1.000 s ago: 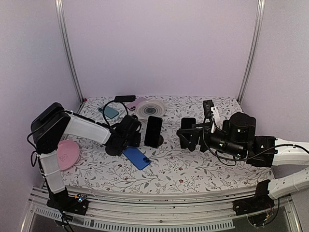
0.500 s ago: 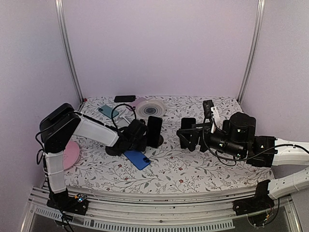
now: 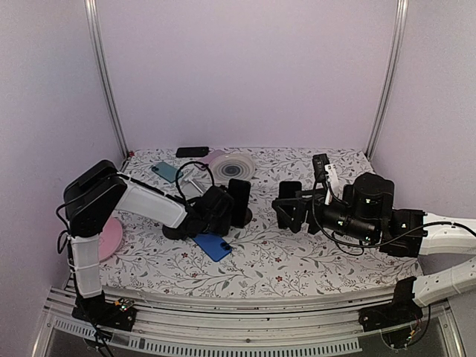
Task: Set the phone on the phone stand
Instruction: Move the phone stand with the phone to the center of the board.
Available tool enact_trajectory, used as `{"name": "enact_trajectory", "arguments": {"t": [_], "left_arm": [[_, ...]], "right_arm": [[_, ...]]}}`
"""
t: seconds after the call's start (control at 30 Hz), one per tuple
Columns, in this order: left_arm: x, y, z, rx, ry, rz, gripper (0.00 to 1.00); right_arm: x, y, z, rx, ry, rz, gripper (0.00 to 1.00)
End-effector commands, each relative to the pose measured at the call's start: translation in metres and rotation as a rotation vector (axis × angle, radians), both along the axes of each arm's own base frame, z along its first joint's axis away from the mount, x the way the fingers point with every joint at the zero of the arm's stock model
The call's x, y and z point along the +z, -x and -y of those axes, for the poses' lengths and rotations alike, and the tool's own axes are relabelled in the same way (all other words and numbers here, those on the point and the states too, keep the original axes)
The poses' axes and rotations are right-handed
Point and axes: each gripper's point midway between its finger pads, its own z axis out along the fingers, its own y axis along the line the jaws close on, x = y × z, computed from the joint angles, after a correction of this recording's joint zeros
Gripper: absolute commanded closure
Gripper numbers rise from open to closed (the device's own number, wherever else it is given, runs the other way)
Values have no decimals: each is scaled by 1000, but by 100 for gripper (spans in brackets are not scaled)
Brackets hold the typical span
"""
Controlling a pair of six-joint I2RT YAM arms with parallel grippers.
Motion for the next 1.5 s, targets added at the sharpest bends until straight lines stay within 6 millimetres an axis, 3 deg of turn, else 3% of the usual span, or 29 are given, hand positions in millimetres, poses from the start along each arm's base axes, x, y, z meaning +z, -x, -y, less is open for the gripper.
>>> {"name": "enact_trajectory", "arguments": {"t": [0.0, 0.33, 0.73, 1.47], "left_arm": [[-7, 9, 21, -43, 18, -28, 100], [-9, 10, 38, -70, 28, -31, 100], [-13, 9, 47, -86, 32, -36, 100], [-1, 22, 58, -106, 46, -22, 100]], "right_arm": [[11, -1, 0, 0, -29, 5, 1], [10, 0, 0, 1, -27, 3, 1], [10, -1, 2, -4, -23, 1, 1], [4, -1, 1, -3, -19, -11, 1]]}}
